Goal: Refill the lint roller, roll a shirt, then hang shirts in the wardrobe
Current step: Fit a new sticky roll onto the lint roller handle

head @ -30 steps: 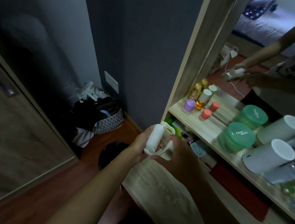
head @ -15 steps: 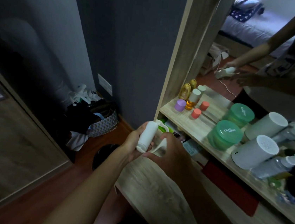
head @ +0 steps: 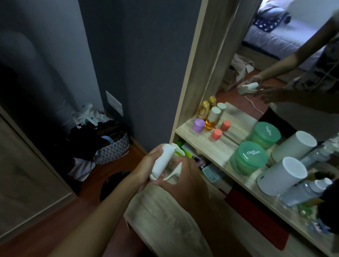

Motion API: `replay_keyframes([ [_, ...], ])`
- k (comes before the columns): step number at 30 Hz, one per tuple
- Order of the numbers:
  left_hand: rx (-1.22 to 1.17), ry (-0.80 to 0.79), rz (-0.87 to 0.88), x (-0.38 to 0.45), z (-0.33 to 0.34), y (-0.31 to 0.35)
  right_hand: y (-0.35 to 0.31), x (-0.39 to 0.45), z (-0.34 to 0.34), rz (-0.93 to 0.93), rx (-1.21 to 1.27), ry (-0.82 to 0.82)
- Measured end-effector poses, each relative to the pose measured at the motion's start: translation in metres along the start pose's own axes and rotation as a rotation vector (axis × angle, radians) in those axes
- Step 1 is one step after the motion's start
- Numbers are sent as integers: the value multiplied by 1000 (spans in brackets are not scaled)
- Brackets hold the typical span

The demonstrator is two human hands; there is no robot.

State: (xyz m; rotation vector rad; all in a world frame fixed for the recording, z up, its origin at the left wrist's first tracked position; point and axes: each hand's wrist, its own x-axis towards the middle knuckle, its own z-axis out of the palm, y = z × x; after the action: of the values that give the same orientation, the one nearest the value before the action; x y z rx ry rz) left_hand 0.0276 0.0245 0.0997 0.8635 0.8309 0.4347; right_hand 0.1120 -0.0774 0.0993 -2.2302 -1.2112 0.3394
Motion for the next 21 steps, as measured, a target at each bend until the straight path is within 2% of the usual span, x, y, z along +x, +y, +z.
replay_keyframes([
  [3, 150, 67, 64, 4, -1, -12, 7, 15, -9, 29, 301, -154],
  [5, 133, 90, 20, 3, 0, -19, 11, 26, -20, 93, 366, -224],
  [7, 120, 98, -29, 4, 0, -23, 17, 31, -22, 86, 252, -172],
  [12, 146, 73, -16, 2, 7, -26, 20, 33, -14, 35, 88, -12],
  [15, 177, 71, 15, 4, 15, -20, 20, 34, -12, 53, 158, 112],
  [21, 308, 18, 42, 15, 22, -5, 25, 39, -10, 148, 219, 145],
])
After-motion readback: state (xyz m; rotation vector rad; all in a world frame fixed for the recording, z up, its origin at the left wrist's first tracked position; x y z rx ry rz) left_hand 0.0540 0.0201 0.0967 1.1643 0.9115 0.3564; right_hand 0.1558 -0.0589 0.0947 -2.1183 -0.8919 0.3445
